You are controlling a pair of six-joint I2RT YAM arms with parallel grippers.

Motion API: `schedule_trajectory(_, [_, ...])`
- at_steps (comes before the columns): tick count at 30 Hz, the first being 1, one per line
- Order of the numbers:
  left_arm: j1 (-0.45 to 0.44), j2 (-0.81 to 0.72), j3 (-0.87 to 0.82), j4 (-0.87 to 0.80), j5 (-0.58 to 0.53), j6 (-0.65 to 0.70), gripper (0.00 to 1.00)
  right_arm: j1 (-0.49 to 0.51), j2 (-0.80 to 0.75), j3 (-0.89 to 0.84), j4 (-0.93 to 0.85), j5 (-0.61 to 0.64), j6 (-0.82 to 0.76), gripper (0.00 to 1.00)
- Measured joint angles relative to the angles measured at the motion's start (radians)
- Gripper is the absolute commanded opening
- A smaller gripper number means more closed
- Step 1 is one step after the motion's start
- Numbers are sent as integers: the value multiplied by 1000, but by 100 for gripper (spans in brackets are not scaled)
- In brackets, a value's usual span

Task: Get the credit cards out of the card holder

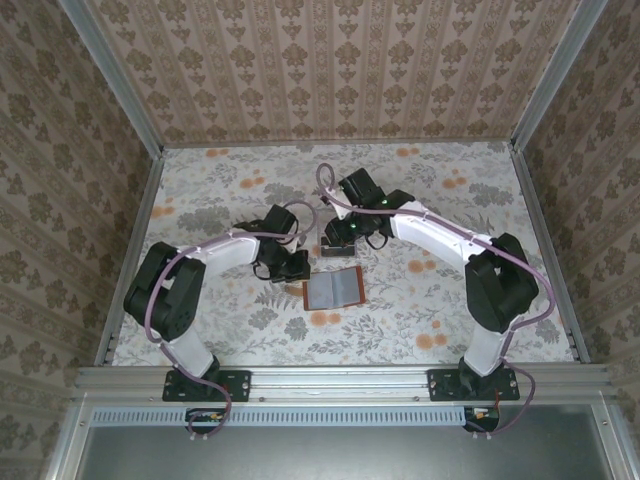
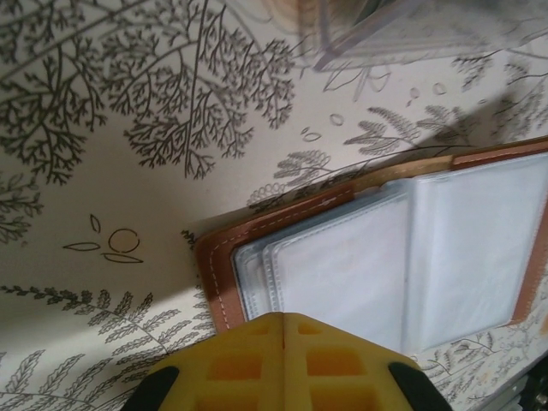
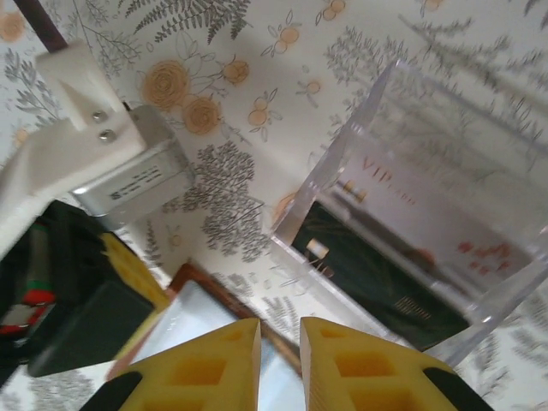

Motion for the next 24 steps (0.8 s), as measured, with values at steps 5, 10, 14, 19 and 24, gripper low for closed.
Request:
schedule_trajectory(5, [-15,4,-18,-8,-22,-3,7,5,-55,-88,43,-47,184,19])
schedule_trajectory(10, [-22,4,-37,-16,-39,-4,7,6,-91,-171,77,-107,349,19])
schedule_trajectory(14, [-24,4,-46,-13,-40,-5,7,6,-97,-217,91,-169,465,19])
schedule_trajectory(19, [-29,3,-57,6,-36,-13,7,13,-97,-268,133,-249,575,18])
schedule_trajectory(24, [-28,-7,-74,30,-31,-26,5,37,-72,-302,190,-315,655,9])
